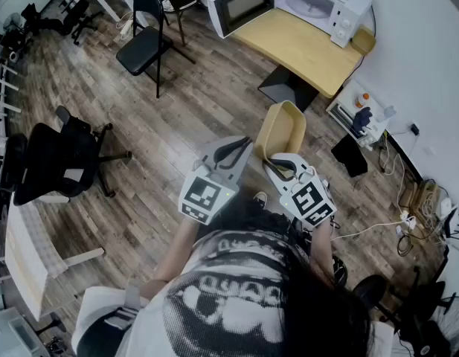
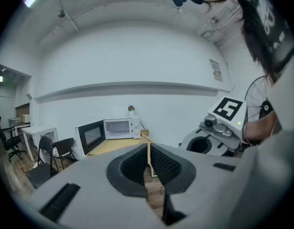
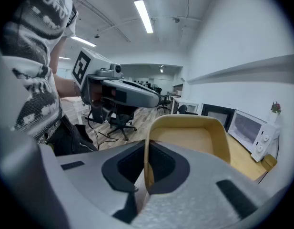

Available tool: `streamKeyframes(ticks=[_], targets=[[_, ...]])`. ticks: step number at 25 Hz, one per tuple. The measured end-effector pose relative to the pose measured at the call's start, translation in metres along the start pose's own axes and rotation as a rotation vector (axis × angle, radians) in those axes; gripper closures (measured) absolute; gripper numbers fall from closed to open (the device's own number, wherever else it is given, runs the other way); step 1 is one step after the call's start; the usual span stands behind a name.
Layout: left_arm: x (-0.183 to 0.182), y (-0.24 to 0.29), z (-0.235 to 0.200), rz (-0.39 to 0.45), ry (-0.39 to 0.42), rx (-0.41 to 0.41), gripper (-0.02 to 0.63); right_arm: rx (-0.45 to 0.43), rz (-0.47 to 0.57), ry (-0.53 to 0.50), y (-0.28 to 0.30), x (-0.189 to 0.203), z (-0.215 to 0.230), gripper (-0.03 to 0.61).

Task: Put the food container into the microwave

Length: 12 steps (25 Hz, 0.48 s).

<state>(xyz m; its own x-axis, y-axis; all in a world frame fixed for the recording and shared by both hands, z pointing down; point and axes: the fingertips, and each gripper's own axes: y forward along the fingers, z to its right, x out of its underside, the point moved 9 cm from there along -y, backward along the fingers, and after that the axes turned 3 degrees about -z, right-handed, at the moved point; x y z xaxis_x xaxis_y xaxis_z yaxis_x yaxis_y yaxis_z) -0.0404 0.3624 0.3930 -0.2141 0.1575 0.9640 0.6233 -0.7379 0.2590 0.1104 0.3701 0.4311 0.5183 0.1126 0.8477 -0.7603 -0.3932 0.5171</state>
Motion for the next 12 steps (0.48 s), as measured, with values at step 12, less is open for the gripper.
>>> streamKeyframes(ticks=[12], targets=[[0.0063,-0.0007,0.0068,-0.023,-0.004,-0.011,0.597,0.003,0.015,0.019,0.0004,0.0077,0.001,0.565]])
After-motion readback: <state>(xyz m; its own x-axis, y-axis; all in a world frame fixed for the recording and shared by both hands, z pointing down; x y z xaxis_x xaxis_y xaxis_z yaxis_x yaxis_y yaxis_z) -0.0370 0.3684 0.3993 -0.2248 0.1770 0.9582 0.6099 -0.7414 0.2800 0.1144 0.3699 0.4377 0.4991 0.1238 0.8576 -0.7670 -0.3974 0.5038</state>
